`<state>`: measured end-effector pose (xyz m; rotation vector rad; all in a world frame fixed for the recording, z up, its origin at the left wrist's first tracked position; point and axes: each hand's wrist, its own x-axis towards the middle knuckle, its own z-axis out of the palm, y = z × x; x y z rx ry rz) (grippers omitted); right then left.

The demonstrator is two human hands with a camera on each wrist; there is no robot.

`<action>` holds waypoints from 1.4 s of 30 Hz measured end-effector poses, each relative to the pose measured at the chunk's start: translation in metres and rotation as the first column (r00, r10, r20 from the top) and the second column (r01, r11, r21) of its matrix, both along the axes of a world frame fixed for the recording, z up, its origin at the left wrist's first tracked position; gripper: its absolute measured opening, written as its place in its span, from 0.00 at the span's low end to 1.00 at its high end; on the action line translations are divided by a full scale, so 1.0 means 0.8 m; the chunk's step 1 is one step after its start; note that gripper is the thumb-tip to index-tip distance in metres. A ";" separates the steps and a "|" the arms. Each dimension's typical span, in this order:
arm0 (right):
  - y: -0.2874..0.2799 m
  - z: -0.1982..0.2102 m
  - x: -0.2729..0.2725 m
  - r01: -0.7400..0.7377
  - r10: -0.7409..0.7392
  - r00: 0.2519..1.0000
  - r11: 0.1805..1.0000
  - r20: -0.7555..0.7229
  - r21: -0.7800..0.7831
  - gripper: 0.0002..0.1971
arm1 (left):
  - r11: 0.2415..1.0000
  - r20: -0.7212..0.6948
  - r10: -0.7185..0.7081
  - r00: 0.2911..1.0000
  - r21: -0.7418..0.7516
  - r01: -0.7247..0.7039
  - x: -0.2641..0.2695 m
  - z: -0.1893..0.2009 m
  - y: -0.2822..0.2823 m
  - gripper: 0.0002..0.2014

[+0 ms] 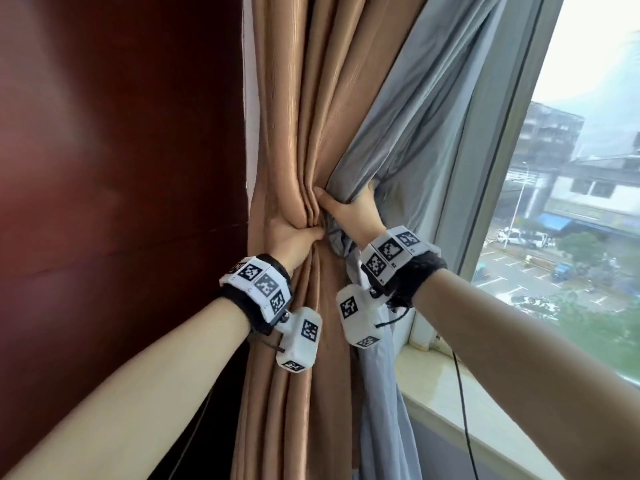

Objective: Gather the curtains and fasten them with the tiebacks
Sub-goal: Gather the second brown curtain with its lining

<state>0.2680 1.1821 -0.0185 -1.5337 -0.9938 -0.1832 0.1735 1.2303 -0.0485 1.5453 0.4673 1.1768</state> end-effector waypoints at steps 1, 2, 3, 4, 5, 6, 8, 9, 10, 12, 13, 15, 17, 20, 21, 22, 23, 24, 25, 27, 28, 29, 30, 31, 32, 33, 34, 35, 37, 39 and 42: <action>-0.007 -0.004 0.002 -0.008 0.008 1.000 1.000 0.008 0.017 0.40 | 1.000 -0.012 0.004 1.000 -0.010 -0.004 0.004 -0.002 0.003 0.25; -0.016 -0.009 0.003 0.010 -0.010 1.000 1.000 0.004 0.024 0.42 | 1.000 -0.025 0.009 1.000 -0.012 -0.009 0.005 -0.002 0.003 0.24; -0.026 -0.015 0.006 0.058 -0.058 0.998 0.998 -0.002 0.027 0.45 | 1.000 -0.037 -0.003 0.999 -0.017 0.002 0.007 -0.001 0.001 0.23; -0.036 -0.021 0.008 0.136 -0.136 0.991 0.990 0.012 0.025 0.49 | 0.999 -0.047 -0.015 0.999 -0.031 0.013 0.008 -0.001 0.002 0.22; -0.042 -0.026 0.008 0.225 -0.226 0.974 0.974 0.037 0.014 0.53 | 0.998 -0.046 -0.017 0.999 -0.055 0.015 0.007 -0.001 0.005 0.21; -0.051 -0.028 0.009 0.305 -0.305 0.951 0.952 0.055 0.008 0.56 | 0.997 -0.056 -0.015 0.998 -0.078 0.010 0.007 -0.001 0.007 0.18; -0.067 -0.030 0.012 0.378 -0.378 0.926 0.925 0.011 0.028 0.60 | 0.993 -0.091 0.009 0.996 -0.120 -0.020 0.007 -0.004 0.016 0.18; -0.074 -0.028 0.016 0.384 -0.383 0.923 0.923 -0.036 0.036 0.61 | 0.991 -0.110 0.021 0.994 -0.130 -0.035 0.007 -0.006 0.020 0.25; -0.079 -0.027 0.021 0.385 -0.382 0.921 0.922 -0.073 0.030 0.62 | 0.990 -0.114 0.012 0.993 -0.136 -0.028 0.006 -0.007 0.023 0.32; -0.087 -0.027 0.031 0.370 -0.367 0.923 0.929 -0.117 0.004 0.64 | 0.991 -0.113 -0.024 0.993 -0.135 0.009 0.006 -0.010 0.029 0.41; -0.089 -0.029 0.036 0.318 -0.313 0.938 0.948 -0.148 0.016 0.65 | 0.990 -0.112 -0.046 0.993 -0.137 0.030 0.004 -0.009 0.027 0.42; -0.091 -0.030 0.038 0.122 -0.092 0.965 0.986 -0.245 0.114 0.66 | 0.986 -0.125 -0.103 0.987 -0.143 0.085 -0.003 -0.007 0.024 0.40; -0.097 -0.033 0.035 -0.003 0.032 0.967 0.993 -0.251 0.116 0.67 | 0.980 -0.141 -0.165 0.976 -0.136 0.146 -0.013 -0.006 0.018 0.39; -0.101 -0.042 0.020 -0.199 0.200 0.970 0.980 -0.141 0.022 0.66 | 0.963 -0.150 -0.256 0.955 -0.131 0.237 -0.028 -0.008 0.007 0.35; -0.100 -0.043 0.009 -0.272 0.270 0.955 0.962 -0.122 -0.005 0.64 | 0.956 -0.144 -0.281 0.949 -0.130 0.263 -0.032 -0.008 0.002 0.34; -0.098 -0.039 -0.002 -0.327 0.321 0.940 0.944 -0.115 -0.036 0.61 | 0.952 -0.134 -0.297 0.945 -0.113 0.283 -0.034 -0.008 -0.004 0.34; -0.096 -0.031 -0.014 -0.382 0.373 0.921 0.921 -0.116 -0.071 0.54 | 0.953 -0.123 -0.300 0.946 -0.088 0.291 -0.037 -0.008 -0.012 0.33; -0.095 -0.020 -0.024 -0.434 0.421 0.898 0.894 -0.128 -0.108 0.43 | 0.955 -0.112 -0.297 0.948 -0.053 0.293 -0.040 -0.008 -0.018 0.31; -0.095 -0.009 -0.034 -0.477 0.461 0.877 0.869 -0.132 -0.134 0.29 | 0.956 -0.100 -0.292 0.951 -0.024 0.291 -0.041 -0.006 -0.023 0.29; -0.089 0.006 -0.048 -0.493 0.479 0.866 0.865 -0.142 -0.090 0.13 | 0.957 -0.093 -0.289 0.953 -0.013 0.289 -0.043 -0.003 -0.031 0.19; -0.088 0.008 -0.052 -0.452 0.443 0.886 0.891 -0.139 -0.041 0.12 | 0.952 -0.100 -0.305 0.947 -0.031 0.304 -0.041 -0.002 -0.034 0.15; -0.084 0.008 -0.053 -0.397 0.394 0.908 0.918 -0.141 0.013 0.11 | 0.947 -0.116 -0.320 0.940 -0.046 0.316 -0.040 -0.003 -0.036 0.11; -0.078 0.005 -0.051 -0.342 0.348 0.926 0.937 -0.147 0.069 0.10 | 0.946 -0.133 -0.324 0.937 -0.044 0.321 -0.039 -0.003 -0.038 0.10; -0.071 0.002 -0.049 -0.284 0.297 0.942 0.954 -0.156 0.098 0.09 | 0.947 -0.154 -0.320 0.935 -0.028 0.319 -0.037 -0.003 -0.039 0.10; -0.067 0.001 -0.047 -0.226 0.243 0.957 0.967 -0.160 0.114 0.14 | 0.948 -0.171 -0.313 0.934 0.001 0.318 -0.033 -0.003 -0.039 0.10; -0.064 0.000 -0.047 -0.182 0.201 0.966 0.976 -0.164 0.123 0.22 | 0.948 -0.188 -0.304 0.934 0.039 0.316 -0.031 -0.001 -0.040 0.09; -0.061 -0.002 -0.042 -0.153 0.175 0.970 0.978 -0.168 0.139 0.27 | 0.948 -0.203 -0.281 0.938 0.092 0.304 -0.028 -0.001 -0.039 0.08; -0.060 -0.004 -0.037 -0.123 0.147 0.975 0.981 -0.169 0.148 0.30 | 0.947 -0.208 -0.241 0.948 0.166 0.277 -0.025 -0.002 -0.037 0.10; -0.061 -0.007 -0.029 -0.072 0.099 0.980 0.985 -0.174 0.156 0.31 | 0.939 -0.163 -0.126 0.979 0.300 0.170 -0.024 -0.008 -0.023 0.18; -0.070 -0.005 -0.026 -0.037 0.066 0.981 0.987 -0.185 0.154 0.30 | 0.964 -0.104 -0.045 0.994 0.255 0.070 -0.031 -0.017 0.002 0.33; -0.084 0.001 -0.028 -0.056 0.083 0.976 0.989 -0.203 0.134 0.17 | 0.996 -0.228 0.017 0.973 0.093 0.004 -0.043 -0.024 0.044 0.62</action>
